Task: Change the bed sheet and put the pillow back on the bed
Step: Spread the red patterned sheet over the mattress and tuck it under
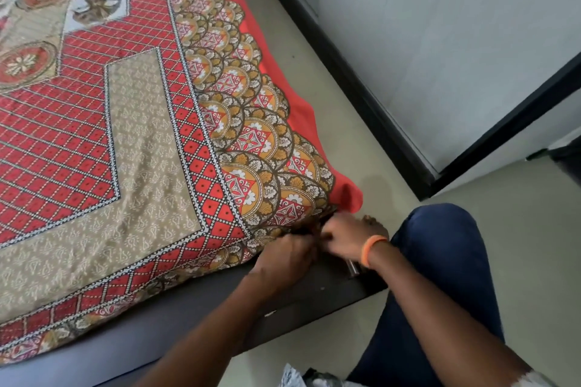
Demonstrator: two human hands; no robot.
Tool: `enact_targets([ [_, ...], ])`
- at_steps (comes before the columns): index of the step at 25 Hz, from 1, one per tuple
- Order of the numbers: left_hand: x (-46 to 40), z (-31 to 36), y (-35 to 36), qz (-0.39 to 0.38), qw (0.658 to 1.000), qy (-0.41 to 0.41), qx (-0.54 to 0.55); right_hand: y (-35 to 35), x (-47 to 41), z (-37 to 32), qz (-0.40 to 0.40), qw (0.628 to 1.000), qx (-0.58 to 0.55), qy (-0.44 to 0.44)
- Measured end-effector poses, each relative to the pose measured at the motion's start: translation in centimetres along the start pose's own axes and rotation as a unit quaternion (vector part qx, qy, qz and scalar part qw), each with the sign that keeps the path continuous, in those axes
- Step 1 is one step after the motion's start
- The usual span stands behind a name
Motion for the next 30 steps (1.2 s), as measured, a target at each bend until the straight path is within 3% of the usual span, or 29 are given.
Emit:
enact_targets([
  [1, 0.2, 1.0, -1.3, 0.069, 0.996, 0.052, -0.021, -1.6, 0.4, 1.5, 0.101, 0.988, -0.093, 0.070],
  [3, -0.2, 2.9, -3.8, 0.222, 0.960, 0.162, -0.063, -3.8, 0.7, 3.8, 0.290, 0.916, -0.198, 0.191],
  [4, -0.8, 3.6, -5.0, 0.266, 0.942, 0.179, -0.100, -4.3, 0.2, 4.4, 0.308, 0.906, -0.223, 0.184],
  [5, -1.6, 4.0, -5.8, 0.262, 0.941, 0.160, -0.144, -4.5, -0.5, 4.3, 0.278, 0.919, -0.242, 0.142],
  [7, -3.7, 4.0, -6.6, 0.179, 0.954, 0.096, -0.219, -3.9, -1.1, 3.3, 0.182, 0.949, -0.252, 0.058],
  [8, -4.8, 4.0, -6.7, 0.139, 0.957, 0.077, -0.242, -3.3, -1.2, 3.0, 0.172, 0.959, -0.220, 0.038],
  [11, -7.8, 5.8, -7.3, 0.080, 0.941, 0.108, -0.311, -1.6, -1.0, 3.1, 0.180, 0.965, -0.163, 0.098],
  [13, -9.6, 7.6, -7.4, 0.027, 0.920, 0.142, -0.363, -0.3, -1.2, 3.4, 0.154, 0.929, -0.272, 0.197],
  [16, -11.6, 9.1, -6.9, -0.051, 0.908, 0.082, -0.408, 0.7, -2.6, 4.6, 0.139, 0.800, -0.499, 0.302],
  [17, -12.1, 9.2, -6.6, -0.067, 0.905, 0.059, -0.416, 0.9, -2.9, 4.5, 0.141, 0.777, -0.523, 0.321],
  [18, -12.4, 9.2, -6.3, -0.082, 0.902, 0.040, -0.422, 1.2, -3.3, 4.2, 0.152, 0.774, -0.513, 0.338],
  [22, -13.7, 9.5, -5.6, -0.141, 0.886, -0.001, -0.442, 1.2, -3.0, 1.5, 0.238, 0.862, -0.258, 0.366],
  [25, -15.1, 9.7, -5.0, -0.205, 0.871, -0.057, -0.443, 1.7, -1.6, 0.4, 0.241, 0.869, -0.250, 0.353],
  [28, -16.0, 10.3, -5.0, -0.246, 0.879, -0.095, -0.398, 3.5, -1.4, 0.4, 0.163, 0.897, -0.277, 0.303],
  [30, -16.1, 10.5, -5.3, -0.247, 0.886, -0.088, -0.382, 3.3, -1.2, 0.1, 0.112, 0.869, -0.375, 0.302],
])
Point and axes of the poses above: each hand's wrist, its own x-axis away from the middle knuckle, its own y-axis out of the palm, z = x × y, the point moved 2 cm from there along -x, towards the middle knuckle, and after that the axes turned 15 degrees about x, right-handed, at the moved point
